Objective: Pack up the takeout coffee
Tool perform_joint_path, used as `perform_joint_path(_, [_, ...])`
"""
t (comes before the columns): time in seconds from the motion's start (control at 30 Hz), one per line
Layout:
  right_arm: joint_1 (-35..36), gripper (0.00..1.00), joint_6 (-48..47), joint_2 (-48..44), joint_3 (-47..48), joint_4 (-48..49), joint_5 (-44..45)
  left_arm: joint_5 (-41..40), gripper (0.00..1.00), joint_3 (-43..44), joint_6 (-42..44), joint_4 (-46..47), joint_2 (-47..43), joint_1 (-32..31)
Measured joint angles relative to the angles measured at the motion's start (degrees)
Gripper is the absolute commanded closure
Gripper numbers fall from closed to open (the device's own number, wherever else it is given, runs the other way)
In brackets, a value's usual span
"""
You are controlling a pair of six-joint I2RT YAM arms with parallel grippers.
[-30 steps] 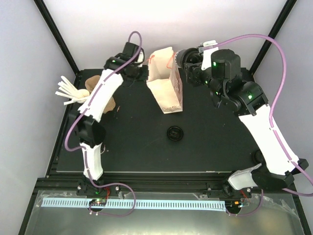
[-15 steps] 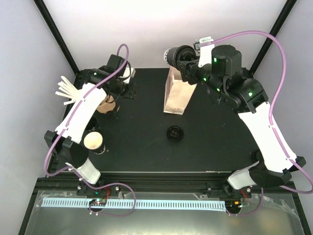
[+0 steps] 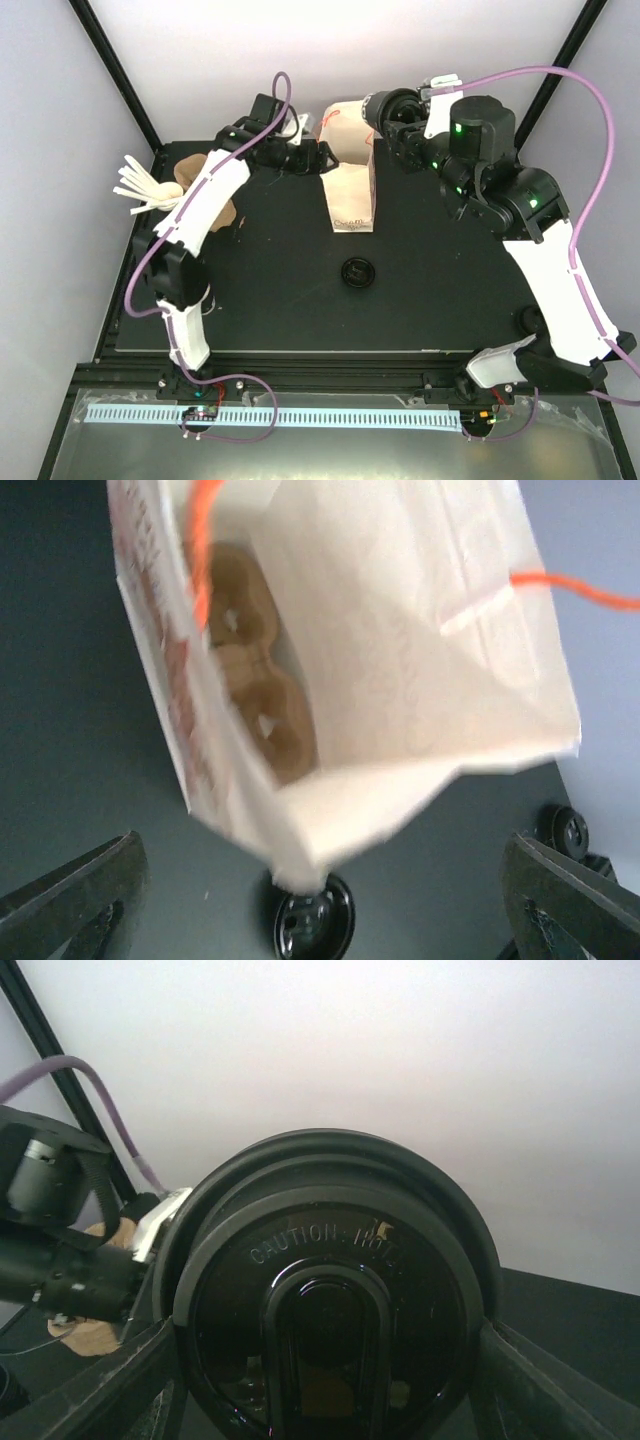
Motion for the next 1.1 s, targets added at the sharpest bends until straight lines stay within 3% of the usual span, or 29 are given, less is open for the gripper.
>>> perform_joint_path(0.13, [0.0,0.55,-0.09,-1.4,-0.04,0.02,1.22,-1.14,0.08,8.61,-1.44,-0.02,7.13,-0.59])
perform_joint_path(0.33, [0.0,0.54,-0.42,-1.66,-0.13,0.02,1.9,-3.1,0.31,12.46,-3.82,0.24,12.09,-0.63])
perform_joint_path(0.57, [0.0,0.55,-1.46,-1.64,-0.17,0.02,2.58,-4.37,0.34,18.27,-4.57,-0.94,17.16,-0.61])
perform_joint_path(0.93, [0.0,0.55,-1.62,-0.28,-0.72,0.04,2.99,-6.84,0.55,22.71,-4.48,-0.59,17.29,-1.05])
perform_joint_path(1.0, [0.0,0.55,-1.62,-0.02,-0.9,0.02,3.06,-7.02,0.54,22.82,-4.33,-0.72,17.46,-1.38])
perform_joint_path(1.1, [0.0,0.54,-1.79,0.17,-1.07,0.02,3.23,-7.39,0.44,22.82,-4.07,-1.14,17.84,-1.7])
